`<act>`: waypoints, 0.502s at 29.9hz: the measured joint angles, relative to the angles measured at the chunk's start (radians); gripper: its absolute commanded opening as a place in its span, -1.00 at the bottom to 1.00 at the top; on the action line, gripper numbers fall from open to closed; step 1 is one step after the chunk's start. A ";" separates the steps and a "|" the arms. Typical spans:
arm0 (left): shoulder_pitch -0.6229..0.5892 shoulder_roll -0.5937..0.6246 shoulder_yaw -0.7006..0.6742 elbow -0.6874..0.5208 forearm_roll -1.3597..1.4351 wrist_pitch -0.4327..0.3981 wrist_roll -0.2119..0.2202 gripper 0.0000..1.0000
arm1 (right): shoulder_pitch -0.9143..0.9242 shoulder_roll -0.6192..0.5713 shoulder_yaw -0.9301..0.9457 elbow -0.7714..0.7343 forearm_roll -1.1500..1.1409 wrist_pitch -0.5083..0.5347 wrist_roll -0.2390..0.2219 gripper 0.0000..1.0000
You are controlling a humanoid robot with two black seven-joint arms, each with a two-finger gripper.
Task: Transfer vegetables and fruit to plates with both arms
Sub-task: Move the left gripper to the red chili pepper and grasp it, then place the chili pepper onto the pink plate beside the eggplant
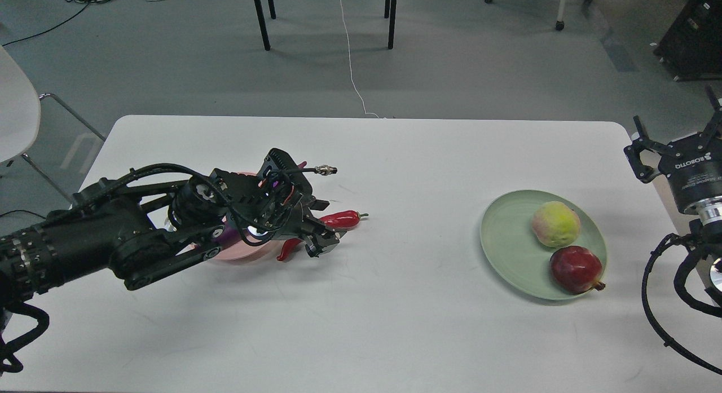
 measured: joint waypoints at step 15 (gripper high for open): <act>0.021 -0.010 0.006 0.052 0.025 -0.003 0.003 -0.46 | -0.002 0.000 0.007 -0.004 0.000 0.000 0.000 0.94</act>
